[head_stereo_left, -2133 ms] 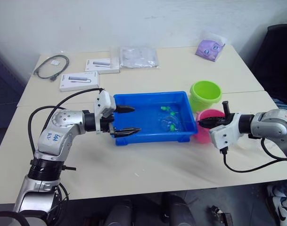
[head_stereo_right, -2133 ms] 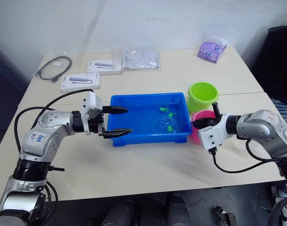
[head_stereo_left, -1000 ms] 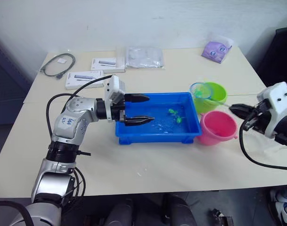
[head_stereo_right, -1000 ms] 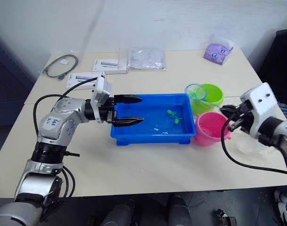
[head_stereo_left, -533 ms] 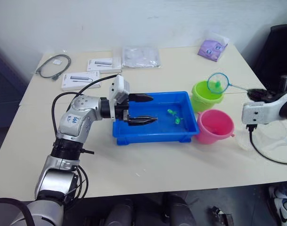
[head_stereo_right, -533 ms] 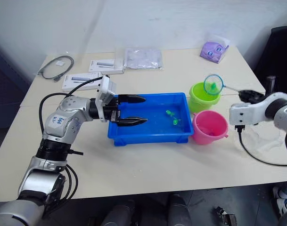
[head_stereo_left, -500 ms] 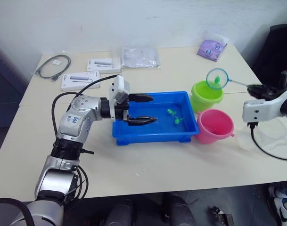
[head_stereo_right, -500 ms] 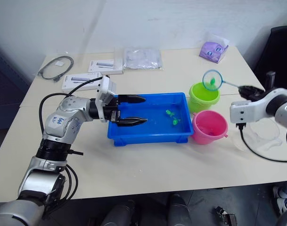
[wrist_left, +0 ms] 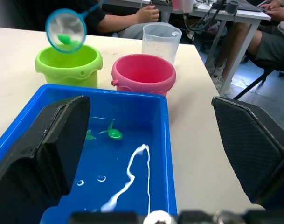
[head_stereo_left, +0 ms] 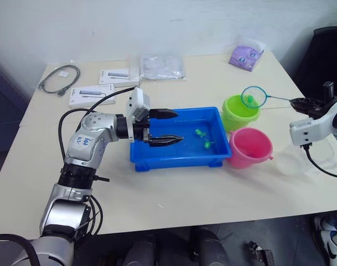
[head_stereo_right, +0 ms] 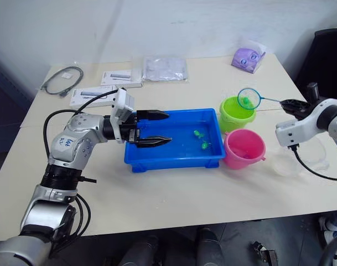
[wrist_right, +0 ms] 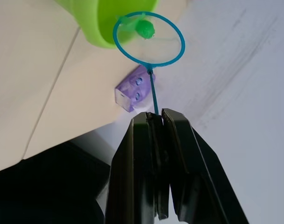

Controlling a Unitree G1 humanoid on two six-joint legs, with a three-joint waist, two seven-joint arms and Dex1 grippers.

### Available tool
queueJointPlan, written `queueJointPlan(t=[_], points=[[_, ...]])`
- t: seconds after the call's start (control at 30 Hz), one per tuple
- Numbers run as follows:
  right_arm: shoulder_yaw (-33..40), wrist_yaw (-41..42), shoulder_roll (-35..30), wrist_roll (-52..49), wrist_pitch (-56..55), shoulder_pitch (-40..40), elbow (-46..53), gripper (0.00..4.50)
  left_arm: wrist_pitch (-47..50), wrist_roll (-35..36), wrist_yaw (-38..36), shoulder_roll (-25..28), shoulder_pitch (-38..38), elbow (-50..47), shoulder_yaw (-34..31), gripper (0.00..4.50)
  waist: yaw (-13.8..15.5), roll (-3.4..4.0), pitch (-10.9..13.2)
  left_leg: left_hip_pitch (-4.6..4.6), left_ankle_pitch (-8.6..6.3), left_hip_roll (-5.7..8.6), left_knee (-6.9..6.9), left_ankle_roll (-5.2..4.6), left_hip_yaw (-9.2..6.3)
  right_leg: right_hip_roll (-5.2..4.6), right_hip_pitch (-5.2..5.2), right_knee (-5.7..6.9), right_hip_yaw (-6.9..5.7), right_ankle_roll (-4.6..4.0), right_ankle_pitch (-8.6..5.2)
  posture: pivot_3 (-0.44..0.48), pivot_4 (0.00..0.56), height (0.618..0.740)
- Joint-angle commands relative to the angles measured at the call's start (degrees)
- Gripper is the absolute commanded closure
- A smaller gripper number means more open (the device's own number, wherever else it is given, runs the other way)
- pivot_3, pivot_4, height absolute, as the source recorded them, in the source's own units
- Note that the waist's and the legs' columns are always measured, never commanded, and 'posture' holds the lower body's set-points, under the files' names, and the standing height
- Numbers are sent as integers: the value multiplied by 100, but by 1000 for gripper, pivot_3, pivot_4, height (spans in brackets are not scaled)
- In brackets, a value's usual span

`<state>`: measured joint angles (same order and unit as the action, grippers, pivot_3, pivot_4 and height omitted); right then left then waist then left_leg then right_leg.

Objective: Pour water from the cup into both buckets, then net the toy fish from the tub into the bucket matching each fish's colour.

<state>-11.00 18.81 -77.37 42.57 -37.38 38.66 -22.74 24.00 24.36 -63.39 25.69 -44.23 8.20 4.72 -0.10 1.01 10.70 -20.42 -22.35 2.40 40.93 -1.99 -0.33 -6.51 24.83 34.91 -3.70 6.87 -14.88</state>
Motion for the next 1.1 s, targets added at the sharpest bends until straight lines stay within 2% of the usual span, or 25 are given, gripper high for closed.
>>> queueJointPlan(t=[0.03, 0.13, 0.4, 0.5, 0.57, 0.7, 0.93, 1.1], points=[[32, -108, 9, 76, -305, 72, 7, 4500, -131, 9, -2, 51, -35, -149, -111, 10, 7, 0, 0, 0, 0, 0, -1, 0, -1, 0, 0, -1, -1, 0, 0, 0, 150, 735], [72, 7, 9, 86, -303, 221, -55, 4500, -136, 15, 23, 52, -23, -151, -134, 10, 3, 0, 0, -1, 0, 2, 0, 0, -1, -1, -1, -2, 0, 0, 0, 0, 150, 735], [252, -3, 19, -173, -374, -12, -295, 4500, -168, -31, 53, 72, 86, -220, -102, 10, -1, 0, 0, 0, 0, 1, 0, 0, 0, -1, -2, -1, -1, 0, 0, 0, 150, 735], [429, 374, 135, -867, -386, 227, -277, 4500, -158, -25, 34, 95, 89, -211, -105, 10, -8, 1, 0, 0, 0, 0, 1, 0, 4, 0, 3, 6, 3, 0, 0, 0, 150, 735], [315, 737, 61, -1378, -892, 191, -23, 4500, -96, -17, -56, 176, 155, -253, -70, 10, -12, 1, 0, 0, 0, -1, 1, 0, 3, 0, 3, 6, 2, 0, 0, 0, 150, 735], [154, 1180, 49, -1776, -1573, 50, 480, 4500, -96, -128, -232, 392, 412, -388, 98, 10, -19, 1, 0, 2, -1, -7, -2, 2, 1, 5, 2, 1, 0, 0, 0, 0, 150, 735], [-254, 1597, 627, -1521, -2110, 448, 421, 4500, 25, -98, -158, 518, 687, -743, 112, 10, 14, 1, 0, 1, -1, -1, 12, 2, -12, -1, -12, -1, -6, 0, 0, 0, 150, 735], [-585, 1687, 989, -1134, -2584, 981, -111, 4500, 128, -57, -29, 565, 802, -946, 30, 10, -16, 1, 0, 1, -1, -2, 5, 2, -9, 1, -5, 1, -5, 0, 0, 0, 150, 735]])
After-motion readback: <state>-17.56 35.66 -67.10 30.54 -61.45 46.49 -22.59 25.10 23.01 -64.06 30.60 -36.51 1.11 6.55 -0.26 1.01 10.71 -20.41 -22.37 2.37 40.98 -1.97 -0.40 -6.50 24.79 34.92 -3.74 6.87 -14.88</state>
